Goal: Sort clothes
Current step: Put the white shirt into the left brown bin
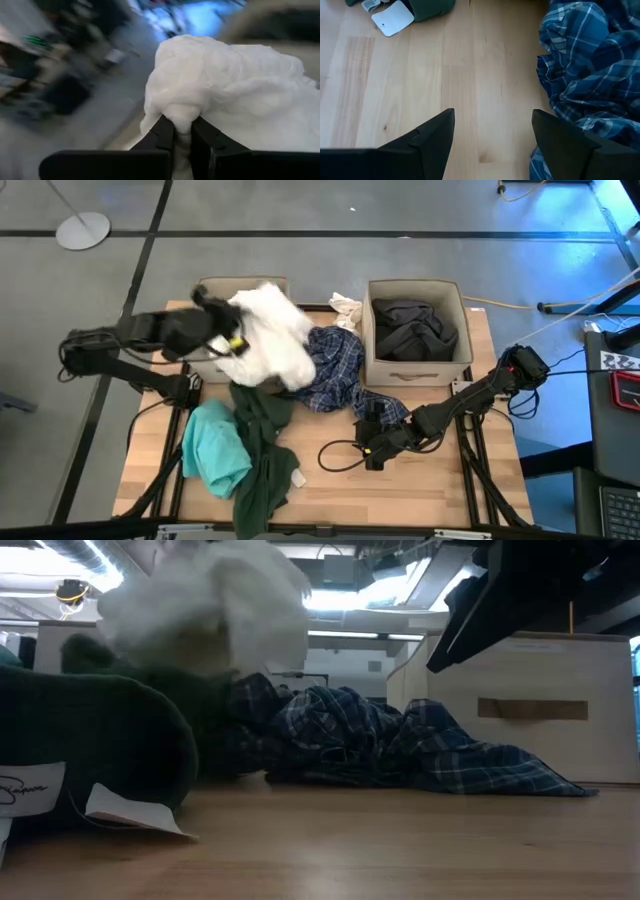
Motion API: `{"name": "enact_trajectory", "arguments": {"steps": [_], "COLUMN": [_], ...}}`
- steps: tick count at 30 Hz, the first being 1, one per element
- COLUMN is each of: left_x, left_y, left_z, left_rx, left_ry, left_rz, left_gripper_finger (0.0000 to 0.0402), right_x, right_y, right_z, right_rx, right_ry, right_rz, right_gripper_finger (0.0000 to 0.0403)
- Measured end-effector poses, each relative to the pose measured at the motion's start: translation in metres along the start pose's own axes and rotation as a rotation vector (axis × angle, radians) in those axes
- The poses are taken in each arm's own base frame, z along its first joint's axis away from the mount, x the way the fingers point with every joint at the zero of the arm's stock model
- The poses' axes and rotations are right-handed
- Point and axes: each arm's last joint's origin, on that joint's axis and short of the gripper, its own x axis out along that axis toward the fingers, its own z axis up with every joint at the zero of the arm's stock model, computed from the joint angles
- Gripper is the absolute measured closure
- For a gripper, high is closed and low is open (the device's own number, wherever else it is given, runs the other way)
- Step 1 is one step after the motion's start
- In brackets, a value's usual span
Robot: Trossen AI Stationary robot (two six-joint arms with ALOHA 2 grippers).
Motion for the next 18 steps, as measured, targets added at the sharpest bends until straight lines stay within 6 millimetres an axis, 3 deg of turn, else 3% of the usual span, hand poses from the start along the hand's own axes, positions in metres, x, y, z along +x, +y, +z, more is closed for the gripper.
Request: {"name": "enact_trajectory", "arguments": {"steps": [4,8,13,18], "left_x": [-0.012,-0.017,-0.006,0.012], "left_y": [0.033,0.055,0.058,0.049], "left_z": [0.008,0.009,-0.003,-0.022], "left_rx": [-0.011,0.023,0.089,0.116], "left_ry": [-0.087,-0.064,0.055,0.192], "left_rz": [0.229,0.4,0.441,0.361], "left_gripper_finger": [0.0384,0.0385,0.0381,0.0384], "right_x": [0.0,0.0,0.0,0.0], "right_y": [0.0,0.0,0.0,0.0], "right_z": [0.001,0.001,0.001,0.001], "right_rx": [0.002,0.003,0.003,-0.005], "right_ry": [-0.005,-0.008,-0.009,-0.009], "right_rz": [-0.001,0.0,0.0,0.0], "right_gripper_finger": [0.0134,0.0134,0.0134,0.0134]}}
